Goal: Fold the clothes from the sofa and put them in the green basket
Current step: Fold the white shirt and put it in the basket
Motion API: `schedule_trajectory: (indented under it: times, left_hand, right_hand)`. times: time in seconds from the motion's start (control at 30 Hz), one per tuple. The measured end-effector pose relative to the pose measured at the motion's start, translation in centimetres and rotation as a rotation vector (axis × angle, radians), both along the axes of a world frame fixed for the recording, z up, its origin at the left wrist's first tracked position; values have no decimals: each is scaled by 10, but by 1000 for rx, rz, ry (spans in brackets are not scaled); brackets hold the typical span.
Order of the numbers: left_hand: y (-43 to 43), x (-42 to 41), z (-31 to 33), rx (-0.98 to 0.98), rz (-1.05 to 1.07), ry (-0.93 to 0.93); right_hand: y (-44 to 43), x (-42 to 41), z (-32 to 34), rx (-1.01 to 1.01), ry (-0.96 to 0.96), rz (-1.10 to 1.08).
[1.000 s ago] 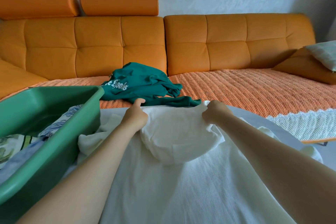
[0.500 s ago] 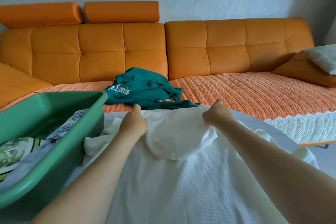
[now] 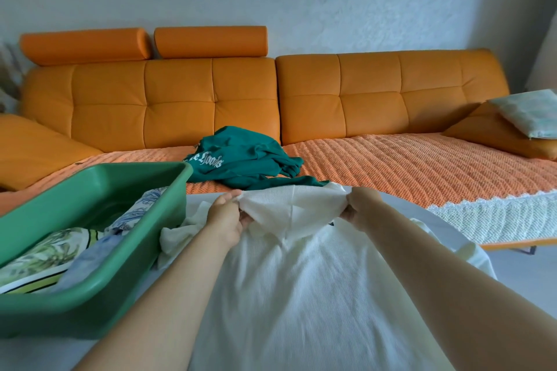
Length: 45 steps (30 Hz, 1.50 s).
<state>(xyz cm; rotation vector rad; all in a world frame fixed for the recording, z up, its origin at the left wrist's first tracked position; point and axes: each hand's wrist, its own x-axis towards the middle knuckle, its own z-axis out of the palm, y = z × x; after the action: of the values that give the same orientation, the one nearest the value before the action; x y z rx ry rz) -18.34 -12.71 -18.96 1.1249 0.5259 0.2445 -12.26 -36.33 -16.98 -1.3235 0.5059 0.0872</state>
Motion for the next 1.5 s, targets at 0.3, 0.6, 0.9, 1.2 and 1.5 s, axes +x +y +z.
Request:
schedule_trajectory:
  times: [0.3, 0.6, 0.9, 1.2, 1.5]
  left_hand:
    - [-21, -23, -12, 492, -277, 342]
    - [-28, -32, -8, 437, -177, 207]
    - [-41, -30, -14, 1670, -293, -207]
    - [-27, -23, -48, 1759, -956, 212]
    - [-22, -15, -33, 1284, -796, 182]
  right_hand:
    - [4, -49, -4, -310, 341, 292]
    - [3, -43, -6, -316, 174, 242]
    - [10, -45, -39, -1641, -609, 582]
    - [-13, -32, -62, -1601, -166, 1031]
    - [25, -39, -67, -1722, -481, 1129]
